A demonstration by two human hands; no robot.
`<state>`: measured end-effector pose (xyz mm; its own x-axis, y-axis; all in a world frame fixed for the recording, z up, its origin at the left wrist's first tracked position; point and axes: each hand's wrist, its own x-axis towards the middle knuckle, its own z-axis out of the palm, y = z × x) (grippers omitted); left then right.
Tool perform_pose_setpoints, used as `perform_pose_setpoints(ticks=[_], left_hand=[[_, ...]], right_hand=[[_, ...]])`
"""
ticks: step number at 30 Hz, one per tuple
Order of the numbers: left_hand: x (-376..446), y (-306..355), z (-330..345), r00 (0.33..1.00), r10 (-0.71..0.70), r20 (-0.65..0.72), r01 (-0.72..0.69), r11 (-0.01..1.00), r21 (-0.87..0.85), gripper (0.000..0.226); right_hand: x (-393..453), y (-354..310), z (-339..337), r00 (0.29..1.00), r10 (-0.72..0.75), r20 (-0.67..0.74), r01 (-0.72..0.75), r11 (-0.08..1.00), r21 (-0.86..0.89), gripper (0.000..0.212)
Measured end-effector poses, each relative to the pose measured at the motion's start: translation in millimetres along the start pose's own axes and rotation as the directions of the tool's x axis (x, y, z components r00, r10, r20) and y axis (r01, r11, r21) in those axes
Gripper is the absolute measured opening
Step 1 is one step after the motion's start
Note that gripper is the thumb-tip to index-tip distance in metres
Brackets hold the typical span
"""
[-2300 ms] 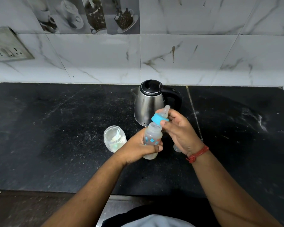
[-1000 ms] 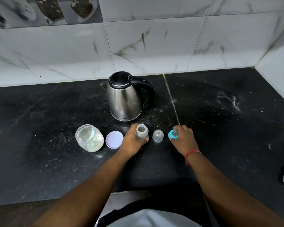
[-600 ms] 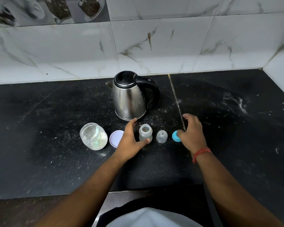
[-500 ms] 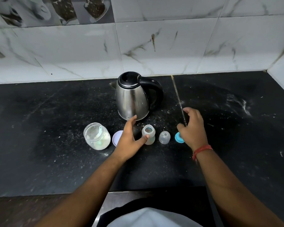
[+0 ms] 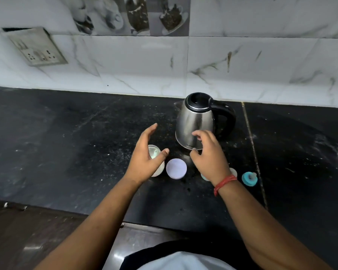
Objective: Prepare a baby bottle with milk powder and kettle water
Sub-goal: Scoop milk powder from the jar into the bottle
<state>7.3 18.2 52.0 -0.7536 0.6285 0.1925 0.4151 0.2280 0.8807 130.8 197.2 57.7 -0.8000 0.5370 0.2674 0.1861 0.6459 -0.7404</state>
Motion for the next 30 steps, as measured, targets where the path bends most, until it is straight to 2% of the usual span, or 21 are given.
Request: perform_pose_setpoints(ticks=[3, 6, 10, 15, 19, 25, 30], left_hand=[[-6, -17, -21, 0.999, -0.044, -0.017, 0.045, 0.999, 0.019, 0.082], [-14, -36, -35, 0.995, -0.1, 0.0, 0.1, 0.994, 0.044, 0.089], [-19, -58, -40, 0.979, -0.191, 0.07, 0.186, 0.979, 0.079, 0.101], [-16, -78, -37, 0.937, -0.274, 0.215, 0.252, 0.959, 0.128, 0.116], [-12, -90, -32, 0.921, -0.26, 0.288, 0.239, 0.965, 0.108, 0.108], [-10, -90, -23, 0.942, -0.178, 0.285, 0.182, 0.983, 0.01, 0.079], [-13, -92, -19, 0.958, -0.135, 0.254, 0.144, 0.989, -0.016, 0.084]], right_hand=[[5, -11, 23, 0.985, 0.054, 0.163, -0.049, 0.998, -0.035, 0.051], [10, -18, 41, 0.919, 0.14, 0.37, -0.097, 0.986, -0.133, 0.059], [12, -25, 59, 0.839, 0.22, 0.497, -0.128, 0.969, -0.212, 0.066], [9, -28, 73, 0.799, 0.254, 0.546, -0.192, 0.967, -0.169, 0.064], [6, -27, 76, 0.81, 0.224, 0.541, -0.214, 0.973, -0.084, 0.058], [1, -21, 83, 0.823, 0.218, 0.524, -0.239, 0.971, -0.028, 0.059], [1, -23, 75, 0.813, 0.253, 0.524, -0.249, 0.965, -0.08, 0.052]])
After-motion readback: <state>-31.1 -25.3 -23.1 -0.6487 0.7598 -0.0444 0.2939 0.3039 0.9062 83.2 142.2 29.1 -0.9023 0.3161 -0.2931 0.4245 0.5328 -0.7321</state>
